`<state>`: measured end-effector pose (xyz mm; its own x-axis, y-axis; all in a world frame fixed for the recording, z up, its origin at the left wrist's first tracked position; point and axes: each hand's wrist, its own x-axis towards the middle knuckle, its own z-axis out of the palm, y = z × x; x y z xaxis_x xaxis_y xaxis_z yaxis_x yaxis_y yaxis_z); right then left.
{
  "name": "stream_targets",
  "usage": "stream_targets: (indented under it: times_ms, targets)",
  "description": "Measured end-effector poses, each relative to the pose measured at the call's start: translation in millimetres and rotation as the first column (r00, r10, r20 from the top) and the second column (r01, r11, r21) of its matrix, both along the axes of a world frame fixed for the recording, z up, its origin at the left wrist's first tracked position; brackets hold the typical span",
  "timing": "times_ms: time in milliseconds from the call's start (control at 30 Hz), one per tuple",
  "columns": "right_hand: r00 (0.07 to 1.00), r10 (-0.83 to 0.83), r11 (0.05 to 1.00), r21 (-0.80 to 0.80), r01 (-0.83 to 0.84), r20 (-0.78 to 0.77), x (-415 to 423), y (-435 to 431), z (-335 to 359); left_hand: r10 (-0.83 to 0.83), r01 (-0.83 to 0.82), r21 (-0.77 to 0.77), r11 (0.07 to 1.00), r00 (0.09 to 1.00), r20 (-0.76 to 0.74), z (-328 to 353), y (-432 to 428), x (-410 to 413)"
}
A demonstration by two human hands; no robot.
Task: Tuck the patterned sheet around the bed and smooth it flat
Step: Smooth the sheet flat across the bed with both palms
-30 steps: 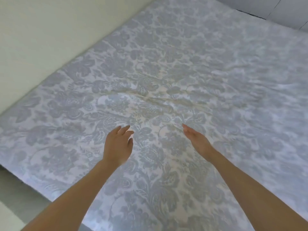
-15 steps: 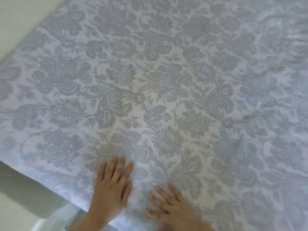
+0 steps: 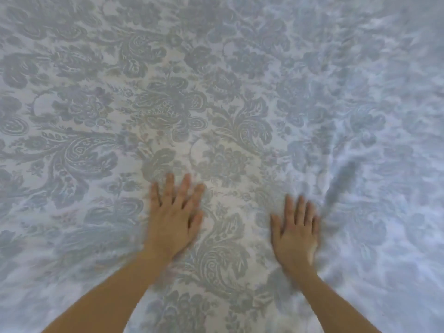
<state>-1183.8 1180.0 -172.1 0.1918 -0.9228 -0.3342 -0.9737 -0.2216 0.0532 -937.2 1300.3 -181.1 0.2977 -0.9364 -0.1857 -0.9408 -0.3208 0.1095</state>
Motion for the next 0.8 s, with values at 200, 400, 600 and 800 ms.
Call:
stream_targets:
  times_ms: [200, 400, 600, 800]
  targets:
    - [0.946, -0.289, 0.944, 0.12, 0.307, -0.147, -42.5, 19.5, 57.5, -0.281, 0.277, -0.049, 0.96, 0.945, -0.168, 49.3, 14.7, 1.2]
    - [0.979, 0.176, 0.973, -0.169, -0.157, 0.102, 87.7, -145.9, 63.0, -0.02, 0.023, -0.212, 0.977, 1.0, 0.018, 61.2, -179.0, 47.6]
    - [0.941, 0.338, 0.933, -0.121, -0.338, -0.017, -1.4, -211.7, -13.8, -0.074, 0.078, -0.057, 0.995, 0.995, 0.06, -12.2, -247.1, -91.1]
    - [0.886, -0.462, 0.869, -0.182, 0.46, 0.035, -270.9, -156.1, 0.9, -0.451, 0.429, -0.2, 0.881, 0.888, -0.083, -6.9, -184.6, -295.0]
